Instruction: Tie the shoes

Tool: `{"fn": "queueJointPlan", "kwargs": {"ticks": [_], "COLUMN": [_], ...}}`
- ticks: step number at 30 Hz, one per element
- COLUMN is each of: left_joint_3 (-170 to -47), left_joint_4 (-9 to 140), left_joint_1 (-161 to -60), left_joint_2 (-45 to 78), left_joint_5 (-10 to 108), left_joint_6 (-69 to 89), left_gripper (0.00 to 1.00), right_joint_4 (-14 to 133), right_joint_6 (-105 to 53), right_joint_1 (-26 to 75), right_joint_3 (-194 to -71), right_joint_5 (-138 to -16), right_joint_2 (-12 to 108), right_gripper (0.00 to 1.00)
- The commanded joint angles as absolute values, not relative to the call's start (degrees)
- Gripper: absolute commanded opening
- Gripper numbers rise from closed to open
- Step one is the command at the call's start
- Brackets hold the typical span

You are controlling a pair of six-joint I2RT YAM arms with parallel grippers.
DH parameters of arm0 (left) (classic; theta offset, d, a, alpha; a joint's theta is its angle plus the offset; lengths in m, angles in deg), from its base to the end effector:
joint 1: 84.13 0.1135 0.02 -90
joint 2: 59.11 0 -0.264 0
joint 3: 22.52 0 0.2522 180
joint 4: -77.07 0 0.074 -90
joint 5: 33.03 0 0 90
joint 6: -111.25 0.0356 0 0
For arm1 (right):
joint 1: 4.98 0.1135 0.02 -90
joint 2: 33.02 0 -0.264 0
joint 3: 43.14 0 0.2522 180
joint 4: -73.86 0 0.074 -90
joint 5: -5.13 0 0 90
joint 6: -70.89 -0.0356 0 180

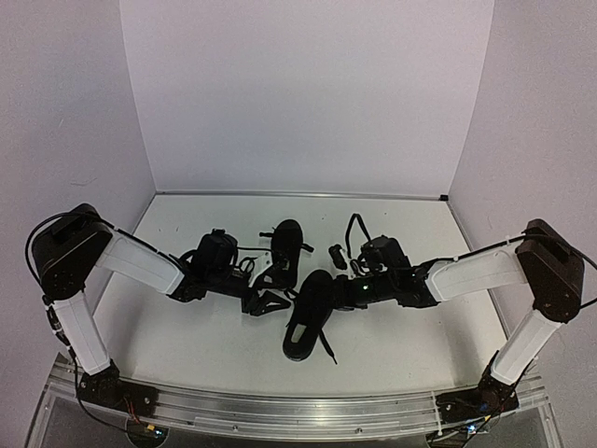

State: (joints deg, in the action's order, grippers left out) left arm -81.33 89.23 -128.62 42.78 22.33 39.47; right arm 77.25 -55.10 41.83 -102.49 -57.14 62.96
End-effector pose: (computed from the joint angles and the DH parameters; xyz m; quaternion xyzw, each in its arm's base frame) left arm 0.2335 -0.2578 0.1465 0.5575 0.6329 -0.3592 0.3995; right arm 0.2194 0.2579 0.1678 -0.1939 0.8396 0.4633 0.2067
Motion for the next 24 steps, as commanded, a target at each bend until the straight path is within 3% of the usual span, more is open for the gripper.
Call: {"fn": "queueJointPlan", "kwargs": {"ticks": [1,4,7,12,24], "left_joint_3": [-85.1,-85.3,-84.2,-81.9,-83.7], "left_joint_4": [90.7,91.8,92.9,92.8,86.3], "left_joint_1": [-128.4,-128.4,-128.4,-128.8,-136.1], "left_joint_2": [44.8,45.5,44.5,41.1,38.2], "left_joint_5": [16.9,15.0,14.5,15.3,21.1], "left_joint_6": [40.8,40.8,40.0,39.2,42.5], "left_gripper": [0.57,0.47,0.24,0.00,0.00], "right_joint_4": [79.3,79.2,79.2,79.1,79.3], "right_joint_6": [-54.3,-54.1,-54.2,-54.4,-53.7], "right_joint_1": [42.0,42.0,42.0,42.0,41.8], "right_joint_3": [-102.6,-102.7,-102.7,-103.5,-108.0], "right_joint_5": [-57.4,-57.7,-58.4,-60.1,-60.9], "right_joint_2": [61.5,61.6,61.5,62.6,67.0], "right_gripper": [0.00,0.00,0.00,0.00,0.00]}}
